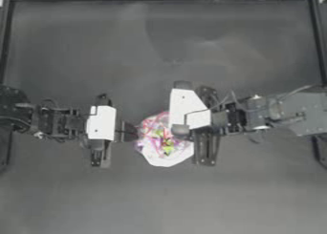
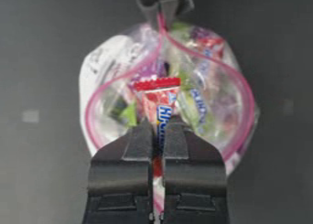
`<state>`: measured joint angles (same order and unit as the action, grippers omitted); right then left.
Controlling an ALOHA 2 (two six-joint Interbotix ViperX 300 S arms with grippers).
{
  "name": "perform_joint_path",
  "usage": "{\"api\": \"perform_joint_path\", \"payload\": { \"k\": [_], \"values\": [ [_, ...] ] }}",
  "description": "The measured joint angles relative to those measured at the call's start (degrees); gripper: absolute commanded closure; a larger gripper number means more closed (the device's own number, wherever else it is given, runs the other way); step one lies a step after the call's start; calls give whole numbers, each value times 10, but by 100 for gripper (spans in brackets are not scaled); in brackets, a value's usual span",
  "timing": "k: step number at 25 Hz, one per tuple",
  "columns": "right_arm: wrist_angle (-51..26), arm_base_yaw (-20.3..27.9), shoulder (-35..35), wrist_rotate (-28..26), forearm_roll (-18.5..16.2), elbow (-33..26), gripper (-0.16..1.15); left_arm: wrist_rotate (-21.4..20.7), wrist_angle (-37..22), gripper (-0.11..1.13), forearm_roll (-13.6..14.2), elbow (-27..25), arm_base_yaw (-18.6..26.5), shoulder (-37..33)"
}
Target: Put candy in bag
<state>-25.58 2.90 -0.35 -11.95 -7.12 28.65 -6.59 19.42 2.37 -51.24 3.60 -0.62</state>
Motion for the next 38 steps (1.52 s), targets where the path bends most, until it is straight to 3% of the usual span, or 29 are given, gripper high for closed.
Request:
{"api": "perform_joint_path", "payload": {
  "k": [14, 25, 32, 38],
  "values": [
    [16, 4, 32, 4, 11, -4, 86, 0, 3, 97, 0, 0, -1, 0],
    [36, 11, 47, 4, 10, -6, 40, 0, 3, 97, 1, -1, -1, 0],
    [45, 18, 47, 4, 9, -11, 1, 0, 3, 97, 0, 0, -1, 0],
    [46, 20, 47, 4, 9, -11, -3, 0, 3, 97, 0, 0, -1, 0]
  ]
}}
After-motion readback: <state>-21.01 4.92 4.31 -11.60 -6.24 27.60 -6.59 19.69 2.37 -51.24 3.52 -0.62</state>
